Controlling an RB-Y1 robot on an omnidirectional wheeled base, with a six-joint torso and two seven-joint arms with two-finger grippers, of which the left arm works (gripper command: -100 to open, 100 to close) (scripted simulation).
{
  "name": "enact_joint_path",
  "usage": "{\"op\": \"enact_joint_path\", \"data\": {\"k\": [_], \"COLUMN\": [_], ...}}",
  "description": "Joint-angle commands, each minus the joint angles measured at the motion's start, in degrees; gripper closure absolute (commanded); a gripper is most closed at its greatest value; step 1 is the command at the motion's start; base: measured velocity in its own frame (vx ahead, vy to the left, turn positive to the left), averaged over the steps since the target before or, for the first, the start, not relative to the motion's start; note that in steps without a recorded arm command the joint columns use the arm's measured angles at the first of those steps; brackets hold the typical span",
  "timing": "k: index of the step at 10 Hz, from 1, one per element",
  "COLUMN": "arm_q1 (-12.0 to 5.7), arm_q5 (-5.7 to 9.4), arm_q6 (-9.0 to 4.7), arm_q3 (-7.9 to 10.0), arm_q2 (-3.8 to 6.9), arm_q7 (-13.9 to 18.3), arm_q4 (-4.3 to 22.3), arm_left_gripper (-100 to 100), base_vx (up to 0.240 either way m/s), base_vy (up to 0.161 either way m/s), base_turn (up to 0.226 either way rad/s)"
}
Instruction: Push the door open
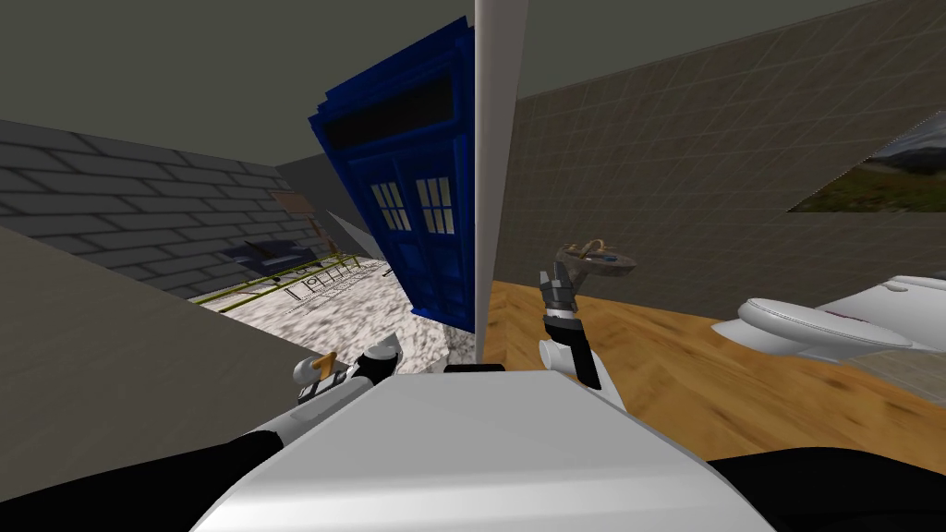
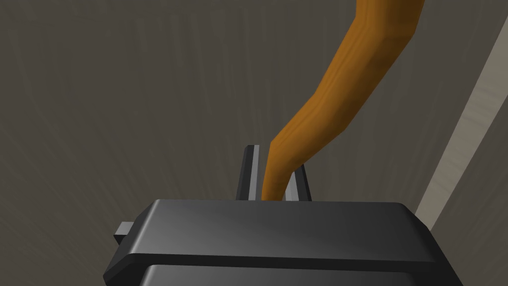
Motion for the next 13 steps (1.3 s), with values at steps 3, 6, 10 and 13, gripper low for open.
{"op": "enact_joint_path", "data": {"k": [3, 6, 10, 13], "arm_q1": [-0.44, -0.44, -0.01, -0.01], "arm_q5": [0.17, 0.17, 0.66, 0.66], "arm_q6": [-0.44, -0.44, -0.58, -0.58], "arm_q3": [0.08, 0.08, 0.86, 0.86], "arm_q2": [0.33, 0.33, 0.59, 0.59], "arm_q7": [0.6, 0.6, -0.1, -0.1], "arm_q4": [2.4, 2.4, 0.6, 0.6], "arm_left_gripper": [100, 100, 100, 100], "base_vx": [0.0, 0.0, 0.0, -0.001], "base_vy": [0.004, 0.0, 0.002, 0.014], "base_turn": [0.004, 0.0, 0.002, 0.013]}}
